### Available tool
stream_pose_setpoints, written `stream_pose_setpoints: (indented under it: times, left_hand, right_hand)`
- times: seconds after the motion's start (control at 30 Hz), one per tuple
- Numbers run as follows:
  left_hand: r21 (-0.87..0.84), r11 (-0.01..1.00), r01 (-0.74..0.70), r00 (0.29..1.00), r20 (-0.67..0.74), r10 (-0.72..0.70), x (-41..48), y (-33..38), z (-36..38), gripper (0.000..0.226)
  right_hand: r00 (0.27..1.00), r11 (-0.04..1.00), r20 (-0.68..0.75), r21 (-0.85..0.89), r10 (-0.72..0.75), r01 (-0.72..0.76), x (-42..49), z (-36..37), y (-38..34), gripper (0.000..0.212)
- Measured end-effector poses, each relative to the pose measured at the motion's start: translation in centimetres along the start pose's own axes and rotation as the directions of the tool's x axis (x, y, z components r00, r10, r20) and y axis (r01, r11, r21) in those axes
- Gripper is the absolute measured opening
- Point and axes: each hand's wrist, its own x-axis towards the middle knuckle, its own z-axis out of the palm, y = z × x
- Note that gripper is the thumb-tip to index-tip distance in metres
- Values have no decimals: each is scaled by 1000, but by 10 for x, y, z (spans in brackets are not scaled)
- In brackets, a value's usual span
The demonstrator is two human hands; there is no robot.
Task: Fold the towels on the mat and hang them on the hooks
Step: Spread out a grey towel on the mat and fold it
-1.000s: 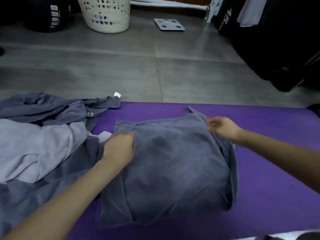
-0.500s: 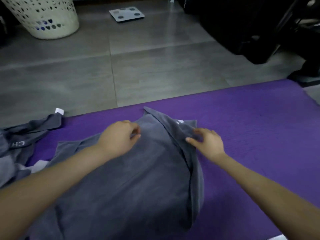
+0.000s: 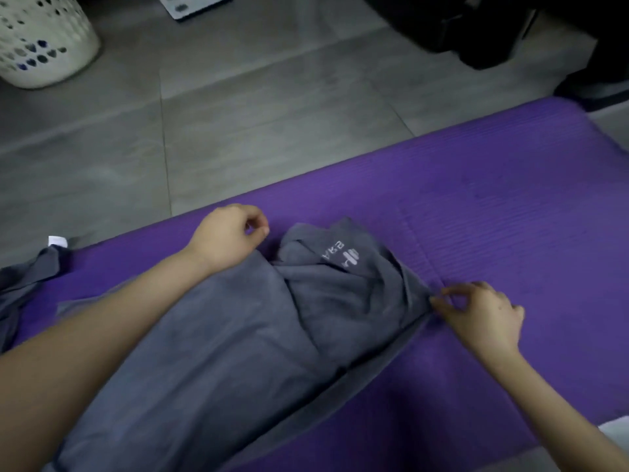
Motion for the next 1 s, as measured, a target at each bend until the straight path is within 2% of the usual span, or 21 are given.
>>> stream_pose_setpoints:
  times: [0.07, 0.13, 0.2, 0.27, 0.37, 0.43, 0.53, 0.67, 0.73, 0.77, 0.87, 0.93, 1.0]
  left_hand:
    - [12, 1000, 1, 1000, 18, -1, 18, 14, 18, 10]
    - [112, 993, 26, 998, 55, -32, 36, 25, 36, 21]
    - [216, 968, 124, 982, 115, -151, 53, 27, 54, 35]
    - [218, 935, 279, 933, 169, -318, 67, 18, 68, 47]
    - [24, 904, 428, 872, 251, -420, 74, 2, 81, 49]
    - [-126, 886, 446, 880, 241, -408, 74, -3, 87, 29]
    - [-288, 851, 440, 895, 221, -388, 74, -5, 86, 6]
    - [-410, 839, 358, 931, 229, -285, 80, 1, 74, 17]
    - [-481, 817, 319, 947, 204, -250, 87, 11, 64, 22]
    - [-511, 802, 309, 951, 196, -241, 90, 16, 60, 24]
    - [-552, 786, 278, 960, 177, -215, 106, 36, 46, 24]
    - [-546, 813, 204, 977, 160, -137, 123, 60, 38, 24]
    - [-474, 880, 41, 997, 83, -2, 149, 95, 32, 22]
  right_hand:
    - [999, 999, -29, -16, -32, 32, 10, 4, 8, 38]
    - [992, 991, -86, 88, -96, 103, 25, 8, -3, 42]
    - [993, 972, -43, 204, -112, 119, 47, 18, -24, 49]
    - [993, 964, 39, 247, -111, 98, 67, 32, -46, 56]
    - [981, 967, 128, 228, -144, 112, 90, 52, -74, 59]
    - [974, 965, 155, 228, -164, 126, 100, 62, -85, 56]
    - [961, 967, 187, 196, -202, 165, 110, 70, -90, 35]
    - [956, 961, 153, 162, -250, 225, 114, 71, -88, 20]
    - [968, 941, 124, 289, -218, 175, 118, 67, -83, 15]
    - [973, 901, 123, 414, -195, 128, 120, 62, -79, 15]
    - [990, 676, 34, 733, -139, 70, 126, 35, -55, 18]
    - [998, 567, -24, 822, -62, 55, 129, 5, -31, 22]
    - [997, 495, -78, 867, 17, 59, 134, -26, -8, 22]
